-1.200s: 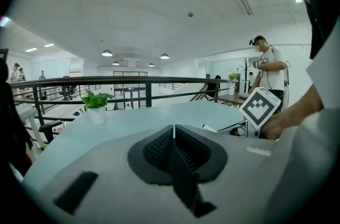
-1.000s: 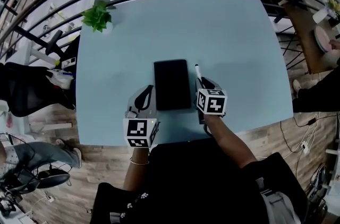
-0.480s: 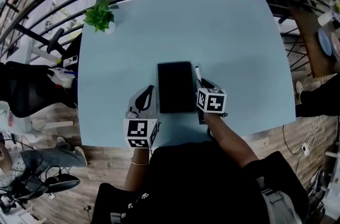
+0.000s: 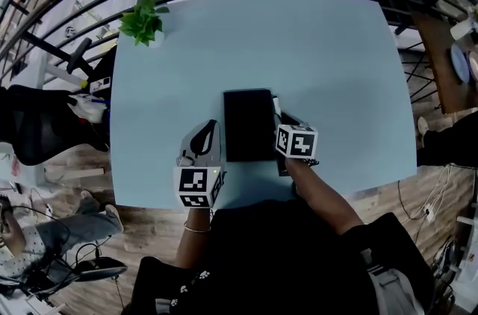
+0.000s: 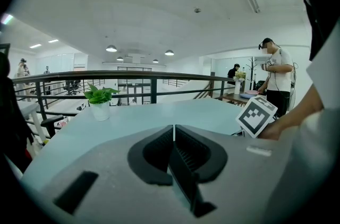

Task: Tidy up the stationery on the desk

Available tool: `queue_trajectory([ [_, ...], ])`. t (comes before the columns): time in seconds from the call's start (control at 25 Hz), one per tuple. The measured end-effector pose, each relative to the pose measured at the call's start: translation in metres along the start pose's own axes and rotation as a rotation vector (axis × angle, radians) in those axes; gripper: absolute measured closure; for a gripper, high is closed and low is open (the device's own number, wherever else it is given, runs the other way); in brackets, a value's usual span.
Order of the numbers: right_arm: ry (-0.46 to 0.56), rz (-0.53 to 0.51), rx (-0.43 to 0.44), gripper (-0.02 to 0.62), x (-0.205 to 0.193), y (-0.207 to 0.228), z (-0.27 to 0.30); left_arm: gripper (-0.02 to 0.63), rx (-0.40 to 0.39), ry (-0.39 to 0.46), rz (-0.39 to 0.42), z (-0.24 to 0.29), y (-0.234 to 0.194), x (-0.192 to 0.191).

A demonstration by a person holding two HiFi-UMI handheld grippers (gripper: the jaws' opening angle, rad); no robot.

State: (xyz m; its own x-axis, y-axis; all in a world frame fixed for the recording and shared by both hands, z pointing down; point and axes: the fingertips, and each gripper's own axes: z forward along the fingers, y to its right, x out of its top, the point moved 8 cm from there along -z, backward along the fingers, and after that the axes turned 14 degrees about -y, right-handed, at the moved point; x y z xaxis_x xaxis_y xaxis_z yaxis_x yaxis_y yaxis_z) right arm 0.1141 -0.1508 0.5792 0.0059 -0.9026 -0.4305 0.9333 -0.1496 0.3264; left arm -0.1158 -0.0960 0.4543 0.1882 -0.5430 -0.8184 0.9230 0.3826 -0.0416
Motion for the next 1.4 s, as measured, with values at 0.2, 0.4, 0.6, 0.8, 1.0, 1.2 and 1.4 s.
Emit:
queue_trajectory([
  [0.2,-0.005,0.012,0.046,0.513,0.0034,-0.0002,-0.0013,0.601,-0.011,-0.003,-0.005,0.0061,0.0023,0.0029],
  [0.4,-0.004,0.003,0.065,0.505,0.0032,0.0,0.0002,0.601,-0.009,-0.001,0.005,0.0095,0.002,0.0045],
  [0.6,-0.006,0.004,0.076,0.506,0.0035,0.0004,0.0014,0.601,-0.009,-0.012,-0.001,0.0095,0.0025,0.004],
  [0.8,-0.003,0.019,0.106,0.508,0.0023,0.0005,0.0004,0.601,-0.008,-0.007,0.001,0.0085,0.0039,0.0037],
  [1.0,0.001,0.016,0.112,0.502,0.0008,0.0003,-0.0015,0.601,-0.009,-0.007,-0.005,0.006,0.0057,0.0037],
  [1.2,0.001,0.003,0.11,0.492,0.0014,0.0006,-0.003,0.601,-0.004,-0.004,-0.003,0.0041,0.0059,0.0046],
  [1.4,0.001,-0.009,0.113,0.485,-0.0006,-0.0001,-0.0041,0.601,-0.002,-0.003,-0.002,0.0016,0.0071,0.004],
])
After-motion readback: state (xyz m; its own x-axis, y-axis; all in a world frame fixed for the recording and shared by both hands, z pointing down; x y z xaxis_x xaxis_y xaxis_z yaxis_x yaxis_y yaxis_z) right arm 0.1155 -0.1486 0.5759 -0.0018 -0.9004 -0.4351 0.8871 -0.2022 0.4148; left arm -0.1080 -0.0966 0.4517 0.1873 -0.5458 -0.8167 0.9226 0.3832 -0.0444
